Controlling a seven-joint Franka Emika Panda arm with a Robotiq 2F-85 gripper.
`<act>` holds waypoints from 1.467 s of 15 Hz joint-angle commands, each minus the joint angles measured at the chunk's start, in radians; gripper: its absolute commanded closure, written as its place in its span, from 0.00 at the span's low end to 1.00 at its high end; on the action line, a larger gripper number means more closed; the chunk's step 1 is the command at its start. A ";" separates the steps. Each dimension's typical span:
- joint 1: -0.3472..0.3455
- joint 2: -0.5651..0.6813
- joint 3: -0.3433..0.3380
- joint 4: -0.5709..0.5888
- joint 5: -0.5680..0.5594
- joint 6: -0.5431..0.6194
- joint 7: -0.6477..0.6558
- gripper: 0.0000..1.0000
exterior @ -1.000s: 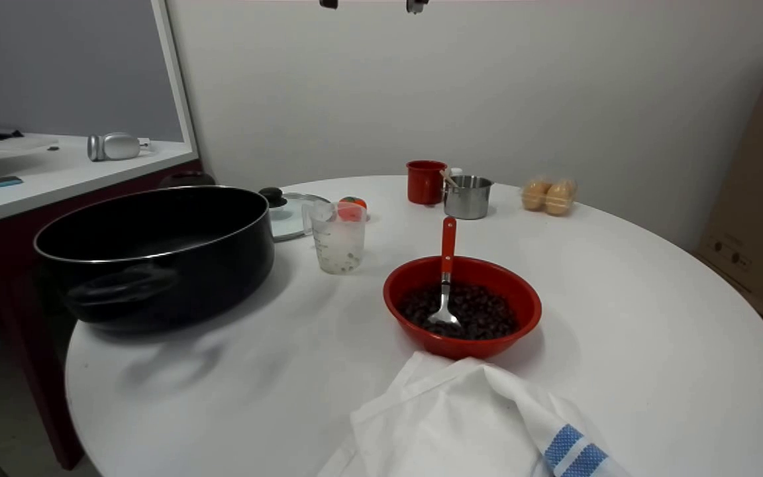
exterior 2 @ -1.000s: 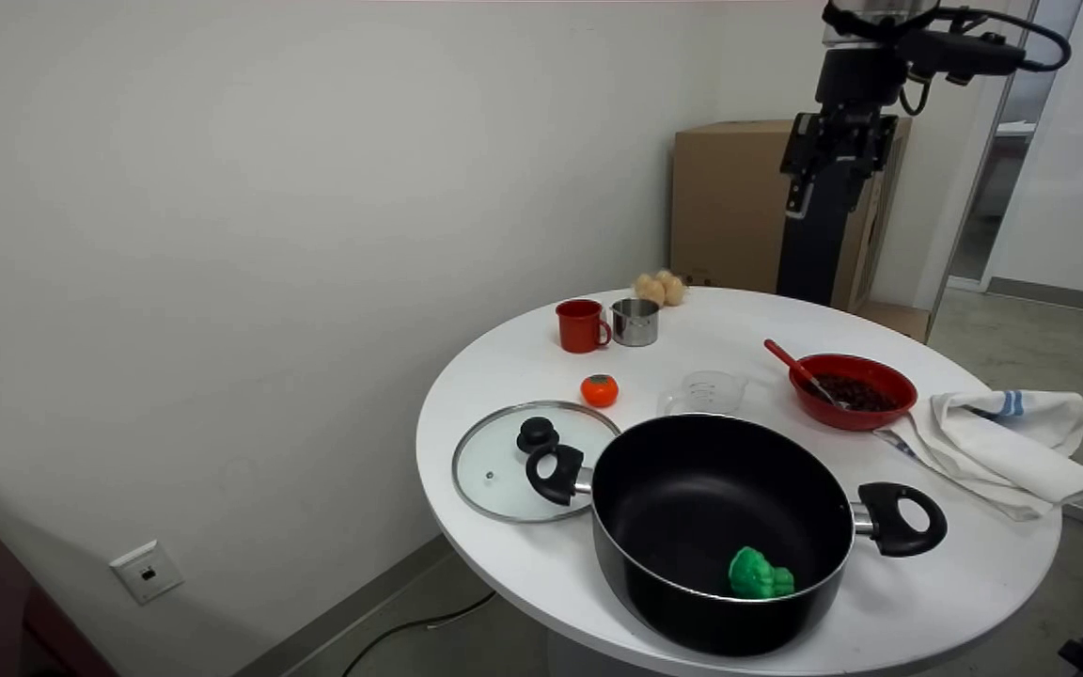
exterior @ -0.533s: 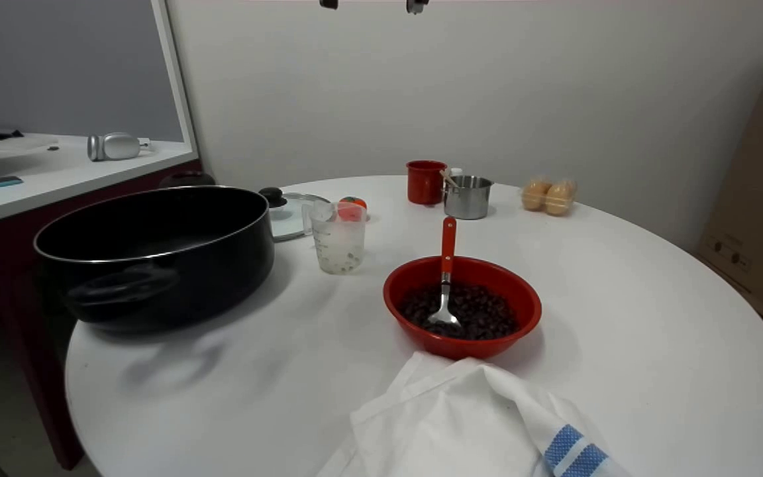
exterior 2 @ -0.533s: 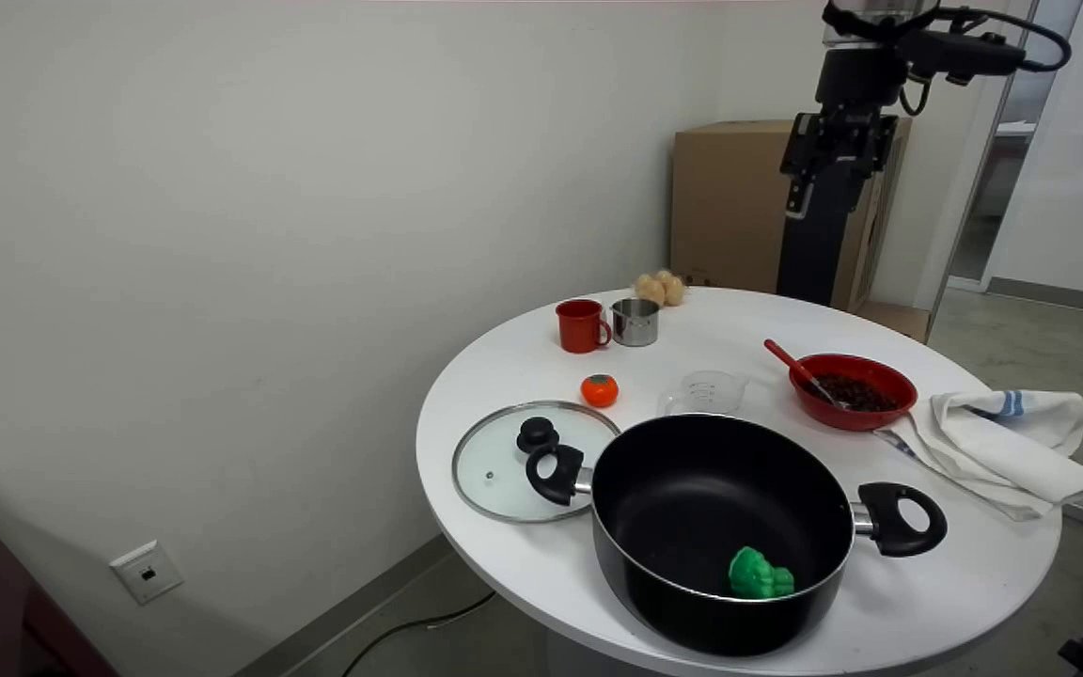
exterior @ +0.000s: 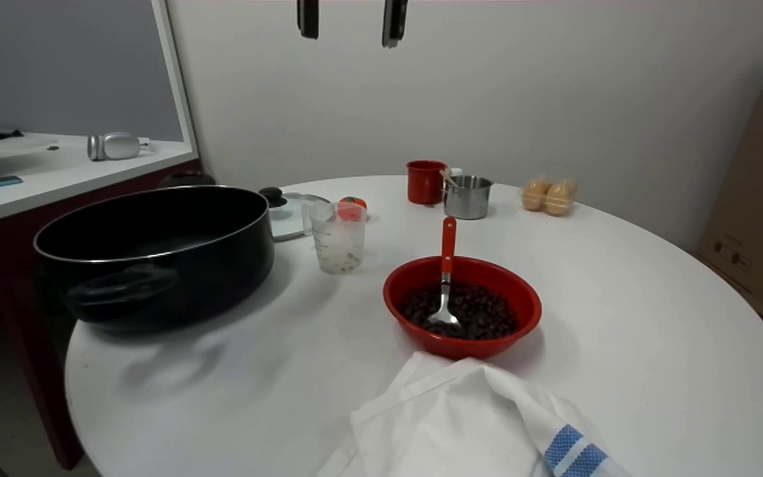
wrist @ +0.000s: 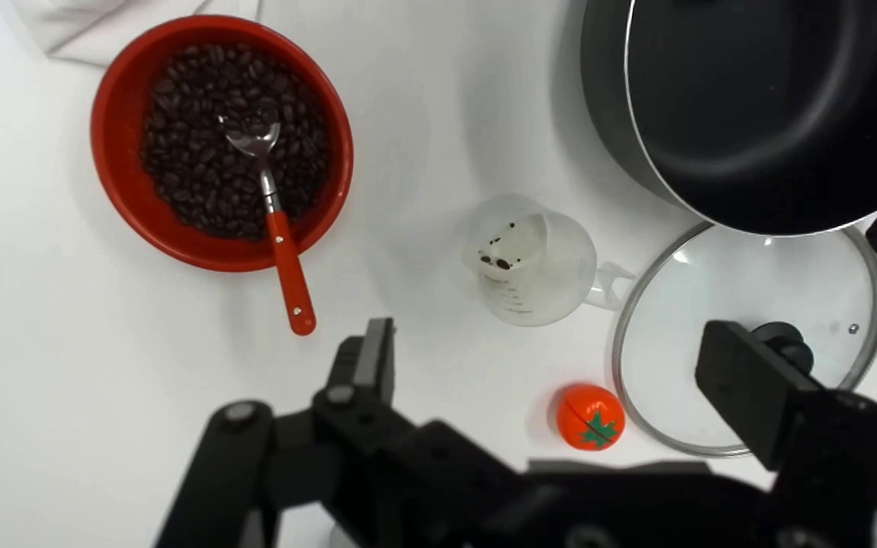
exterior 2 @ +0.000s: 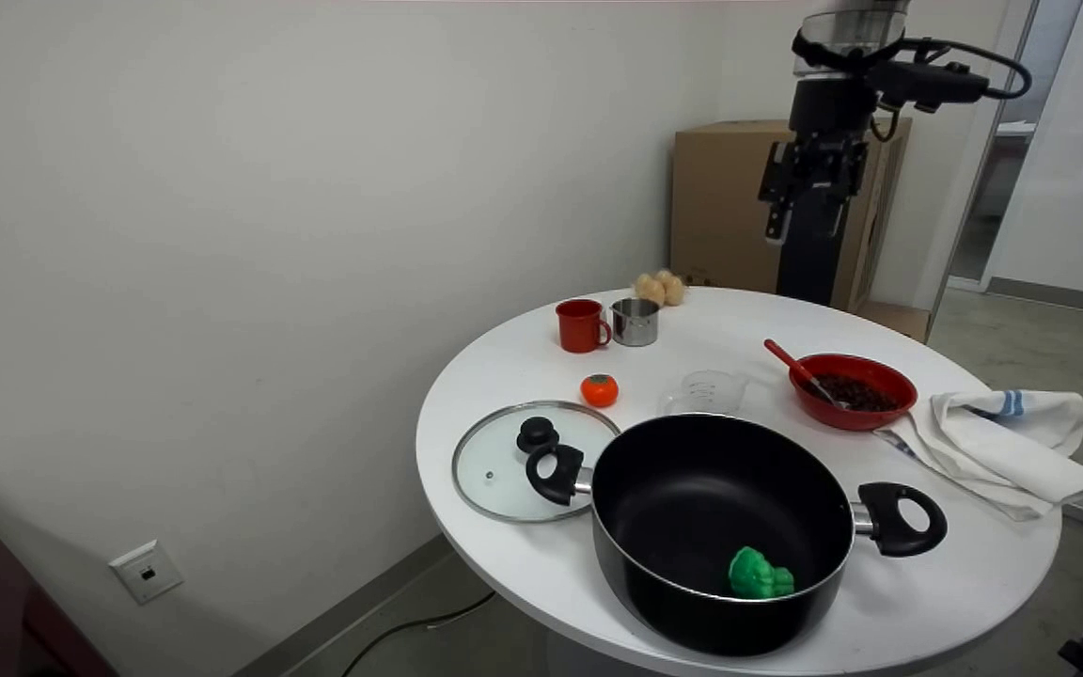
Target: Pick the lid on the table and put it on the pot
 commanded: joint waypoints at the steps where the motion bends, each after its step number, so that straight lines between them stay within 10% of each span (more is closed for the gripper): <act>1: 0.016 0.038 0.033 0.012 -0.030 0.015 -0.014 0.00; 8: 0.109 0.040 0.138 0.026 -0.099 0.158 -0.024 0.00; 22: 0.246 0.353 0.130 0.251 -0.193 0.276 0.465 0.00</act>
